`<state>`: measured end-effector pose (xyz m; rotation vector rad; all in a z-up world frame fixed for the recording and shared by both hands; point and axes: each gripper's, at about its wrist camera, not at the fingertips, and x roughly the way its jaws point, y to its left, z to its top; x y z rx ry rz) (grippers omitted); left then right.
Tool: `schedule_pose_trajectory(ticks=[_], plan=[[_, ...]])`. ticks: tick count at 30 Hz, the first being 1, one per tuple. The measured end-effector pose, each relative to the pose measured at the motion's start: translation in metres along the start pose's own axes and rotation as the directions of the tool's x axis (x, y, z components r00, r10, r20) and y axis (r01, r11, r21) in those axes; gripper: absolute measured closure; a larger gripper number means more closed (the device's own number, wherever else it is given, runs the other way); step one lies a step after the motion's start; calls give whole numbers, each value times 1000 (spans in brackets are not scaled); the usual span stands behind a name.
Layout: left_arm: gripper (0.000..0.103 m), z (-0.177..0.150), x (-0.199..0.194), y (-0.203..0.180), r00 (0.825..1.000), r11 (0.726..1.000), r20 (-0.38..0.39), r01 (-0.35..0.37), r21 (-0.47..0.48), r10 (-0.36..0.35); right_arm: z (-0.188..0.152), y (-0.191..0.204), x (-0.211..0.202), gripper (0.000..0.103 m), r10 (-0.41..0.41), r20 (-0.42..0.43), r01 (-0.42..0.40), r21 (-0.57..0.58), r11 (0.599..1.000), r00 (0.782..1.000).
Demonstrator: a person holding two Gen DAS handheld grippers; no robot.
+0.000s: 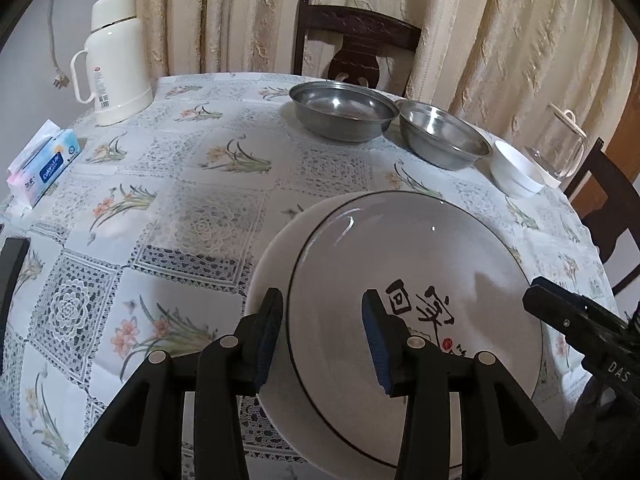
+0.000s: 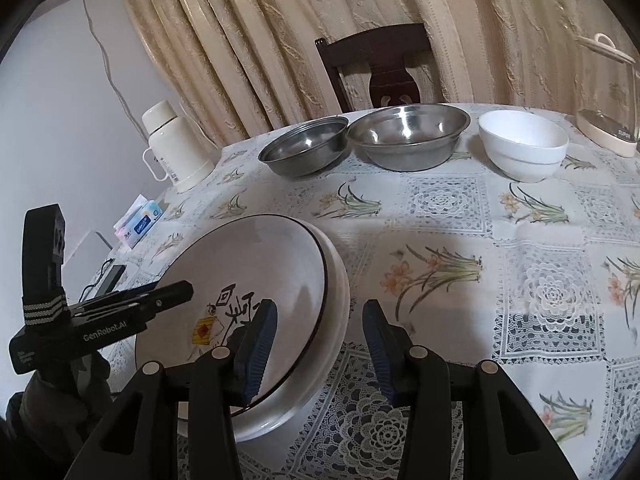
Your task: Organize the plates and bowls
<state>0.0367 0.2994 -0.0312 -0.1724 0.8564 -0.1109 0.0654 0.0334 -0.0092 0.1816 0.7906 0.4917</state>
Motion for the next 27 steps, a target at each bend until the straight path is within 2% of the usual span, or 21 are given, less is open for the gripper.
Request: schedule_pose_trajectory(ticks=[10,17,27], plan=[[52,10,-11,0,998,999,45,-39,27,38,-1,-1,2,52,2,-7,-2,19,1000,1000],[50,9,-6,3,998,999,32,-47,25,47,-2,-4,2,52,-6,-10,7,30,1000,1000],[49,4,2,16,995,995,21,-96,23,95,-4,-1,7,51,1,-23,0,26,1000,1000]])
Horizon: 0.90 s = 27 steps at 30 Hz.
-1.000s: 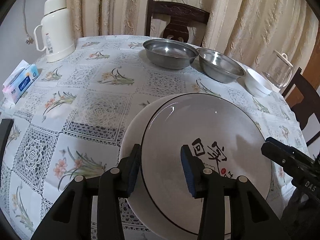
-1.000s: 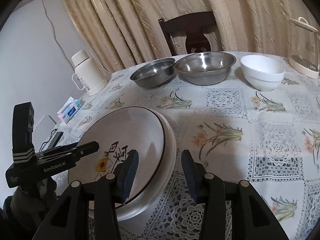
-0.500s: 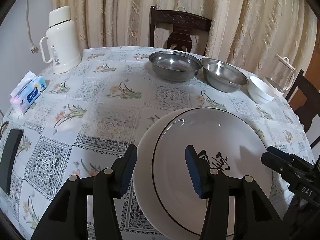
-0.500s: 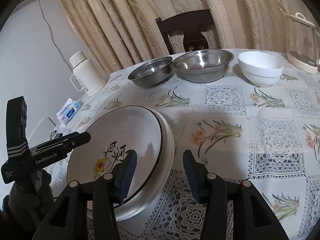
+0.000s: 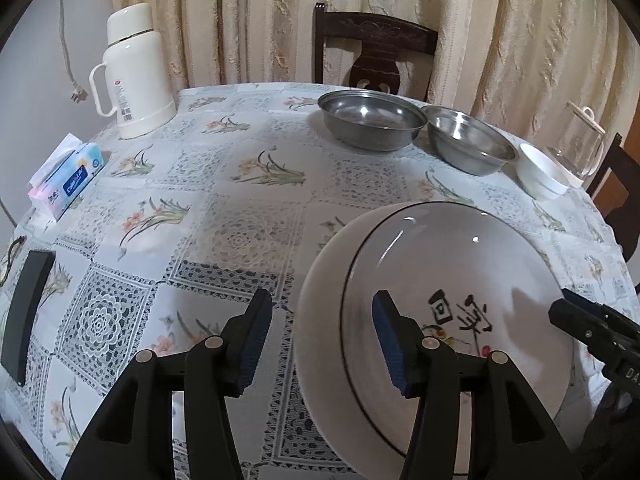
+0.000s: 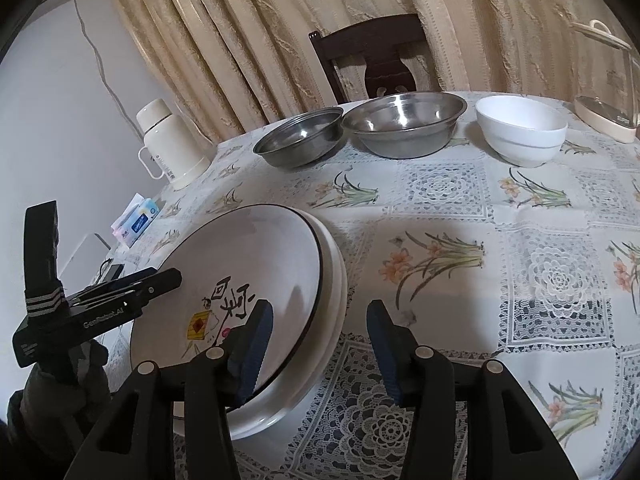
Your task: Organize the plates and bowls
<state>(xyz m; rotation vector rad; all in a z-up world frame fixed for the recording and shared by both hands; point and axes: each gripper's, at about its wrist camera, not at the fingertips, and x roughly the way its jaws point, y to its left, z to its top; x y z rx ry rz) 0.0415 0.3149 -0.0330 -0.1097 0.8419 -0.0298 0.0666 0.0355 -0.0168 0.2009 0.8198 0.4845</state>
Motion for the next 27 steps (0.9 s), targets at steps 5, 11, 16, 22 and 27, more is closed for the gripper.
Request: schedule_pose_trajectory(ticks=[5,11,16,22,27], plan=[[43,-2,2,3,1000,1000,2,-6,5,6,-1,1,2,50,-1,-5,1,0,1000,1000],[38,-2,0,8,1000,1000,12,-5,1,5,-1,1,3,50,-2,-4,2,-3,1000,1000],[37,-3,-1,11,1000,1000,16,-5,3,5,-3,4,3,50,-3,-5,3,-5,1000,1000],[36,-4,-2,12,1000,1000,15,-6,0,6,-4,6,2,49,-5,-5,5,-8,1000,1000],[35,-6,-4,17,1000,1000,4,6,-19,-6,-4,8,2,49,-5,-1,5,-11,1000,1000]])
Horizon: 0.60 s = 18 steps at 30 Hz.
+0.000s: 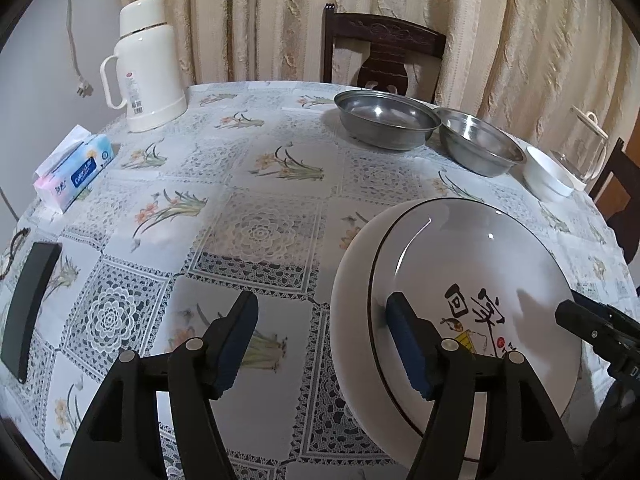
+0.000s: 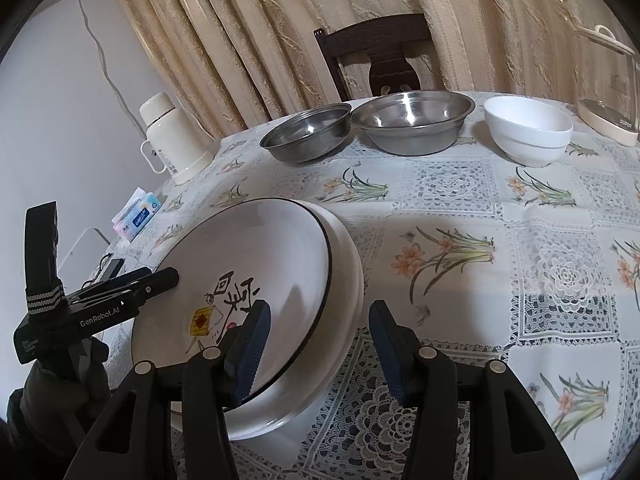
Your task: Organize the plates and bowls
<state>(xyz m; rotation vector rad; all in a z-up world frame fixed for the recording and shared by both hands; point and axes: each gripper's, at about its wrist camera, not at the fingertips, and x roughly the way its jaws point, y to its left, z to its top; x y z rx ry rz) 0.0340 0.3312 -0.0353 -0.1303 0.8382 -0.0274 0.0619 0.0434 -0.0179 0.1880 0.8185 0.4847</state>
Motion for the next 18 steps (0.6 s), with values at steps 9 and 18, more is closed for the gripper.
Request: schedule_pose_trajectory(ticks=[9,18], plan=[[35,3,-13,-3,999,1000,34,-12,23,11,3,8,-2,46,-1,15,1,-7,1000,1000],[35,12,-20,-10,997,997,73,-37,70,32,7,7,-1,46,-20,24,20,2,1000,1000]])
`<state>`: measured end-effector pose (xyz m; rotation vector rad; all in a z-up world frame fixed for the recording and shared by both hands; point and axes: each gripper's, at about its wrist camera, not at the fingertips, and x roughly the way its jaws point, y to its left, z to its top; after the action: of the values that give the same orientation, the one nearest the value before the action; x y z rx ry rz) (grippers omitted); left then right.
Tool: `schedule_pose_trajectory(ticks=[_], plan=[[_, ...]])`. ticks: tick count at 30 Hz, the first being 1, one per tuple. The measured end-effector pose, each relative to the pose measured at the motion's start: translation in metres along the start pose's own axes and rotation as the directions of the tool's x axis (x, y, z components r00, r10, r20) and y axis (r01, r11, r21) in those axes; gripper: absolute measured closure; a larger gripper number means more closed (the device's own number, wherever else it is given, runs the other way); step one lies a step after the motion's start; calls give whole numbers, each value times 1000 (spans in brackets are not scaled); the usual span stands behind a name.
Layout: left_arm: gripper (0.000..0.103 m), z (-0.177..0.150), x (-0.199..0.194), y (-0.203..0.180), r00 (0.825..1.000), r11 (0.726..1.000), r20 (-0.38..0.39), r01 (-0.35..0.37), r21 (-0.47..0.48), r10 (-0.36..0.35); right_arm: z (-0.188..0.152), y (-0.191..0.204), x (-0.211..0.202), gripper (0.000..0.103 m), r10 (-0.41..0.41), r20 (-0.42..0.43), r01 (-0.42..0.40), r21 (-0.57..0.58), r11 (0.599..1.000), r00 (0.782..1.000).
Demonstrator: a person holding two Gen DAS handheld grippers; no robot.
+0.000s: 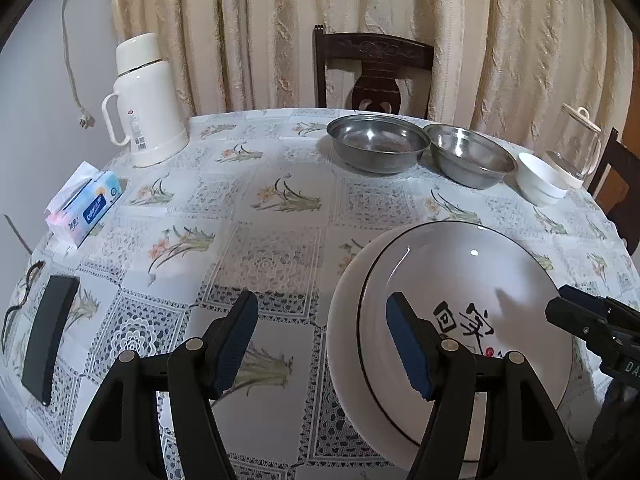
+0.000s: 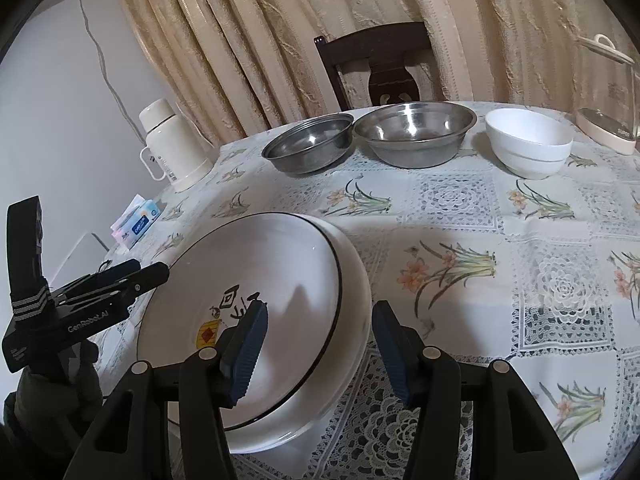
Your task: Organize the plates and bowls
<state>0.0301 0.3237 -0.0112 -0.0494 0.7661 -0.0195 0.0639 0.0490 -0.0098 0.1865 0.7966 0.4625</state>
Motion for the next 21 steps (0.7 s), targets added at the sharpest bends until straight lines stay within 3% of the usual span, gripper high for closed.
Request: schedule_pose_trajectory(ticks=[21], plan=[[35,23,10,-10,998,993,33,-50,103,47,23,-10,2,41,-18,22,17,42,999,1000]])
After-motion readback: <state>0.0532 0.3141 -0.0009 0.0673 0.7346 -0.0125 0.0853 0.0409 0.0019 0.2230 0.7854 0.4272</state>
